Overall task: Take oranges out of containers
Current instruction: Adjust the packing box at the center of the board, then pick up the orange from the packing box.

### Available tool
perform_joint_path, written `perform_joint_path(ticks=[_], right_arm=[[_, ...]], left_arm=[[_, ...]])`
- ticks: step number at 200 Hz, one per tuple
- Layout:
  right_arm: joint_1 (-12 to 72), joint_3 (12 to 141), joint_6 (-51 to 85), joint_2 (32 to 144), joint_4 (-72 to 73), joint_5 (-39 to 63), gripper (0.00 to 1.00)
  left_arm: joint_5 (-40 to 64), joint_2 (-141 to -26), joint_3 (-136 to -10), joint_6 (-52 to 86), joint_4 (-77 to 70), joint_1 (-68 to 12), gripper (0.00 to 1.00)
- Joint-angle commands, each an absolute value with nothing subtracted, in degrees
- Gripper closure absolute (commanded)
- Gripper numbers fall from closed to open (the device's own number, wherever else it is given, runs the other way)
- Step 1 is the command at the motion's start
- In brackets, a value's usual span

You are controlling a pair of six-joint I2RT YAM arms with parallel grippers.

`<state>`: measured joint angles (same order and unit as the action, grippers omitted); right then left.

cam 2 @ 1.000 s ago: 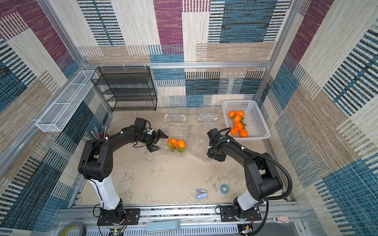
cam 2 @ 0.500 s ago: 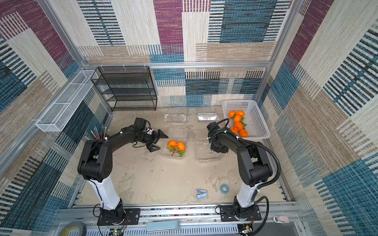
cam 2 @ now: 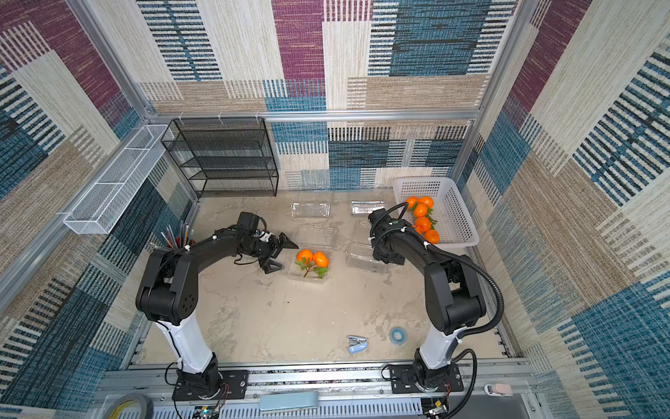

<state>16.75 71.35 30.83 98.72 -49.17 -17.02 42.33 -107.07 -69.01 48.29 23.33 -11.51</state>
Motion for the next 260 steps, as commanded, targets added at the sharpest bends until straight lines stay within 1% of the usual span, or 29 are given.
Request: perform_joint_path(ticks=[1, 22, 37, 70, 90, 95, 102, 136, 197, 230, 260], right_arm=[[16.8, 71.6, 30.6, 97.8, -49.6, -16.8, 0.34], [16.8, 71.7, 30.3, 96.5, -49.5, -16.5, 0.28], [16.8, 72.6, 30.1, 95.6, -49.7, -16.5, 0.22], [16.8, 77.9, 29.3, 95.1, -51.6, -16.1, 0.11], [16.9, 81.6, 29.3, 94.4, -51.5, -13.5, 0.05], [16.9, 82.3, 29.3, 94.2, -51.2, -12.4, 0.02], [17.1, 83.3, 29.6, 93.7, -50.5, -10.9, 0.00], [20.3, 86.5, 32.8, 92.4, -46.4, -4.0, 0.02], [31.6, 88.4, 44.3, 97.4, -41.4, 3.1, 0.00], [33.4, 84.8, 48.1, 99.0, -37.6, 6.2, 0.00], [34.1, 82.9, 48.9, 99.4, -36.4, 6.7, 0.01]], left_arm=[[43.1, -106.0, -68.0, 48.7, 22.6, -11.4, 0.01], [43.2, -104.9, -66.5, 49.3, 21.9, -11.5, 0.01], [43.3, -104.2, -65.4, 50.0, 21.2, -11.6, 0.01], [43.7, -102.8, -63.0, 52.0, 19.1, -12.0, 0.01], [43.6, -101.8, -61.8, 52.7, 18.4, -12.1, 0.01], [43.6, -101.6, -61.4, 52.9, 18.2, -12.1, 0.01], [43.6, -101.3, -61.0, 53.4, 17.7, -12.2, 0.01], [43.6, -100.9, -59.4, 55.4, 15.7, -13.1, 0.01], [44.9, -99.1, -54.6, 63.3, 7.5, -14.5, 0.01], [45.7, -97.2, -51.9, 65.1, 4.9, -14.5, 0.01], [45.2, -94.6, -51.6, 62.1, 8.7, -13.2, 0.01]])
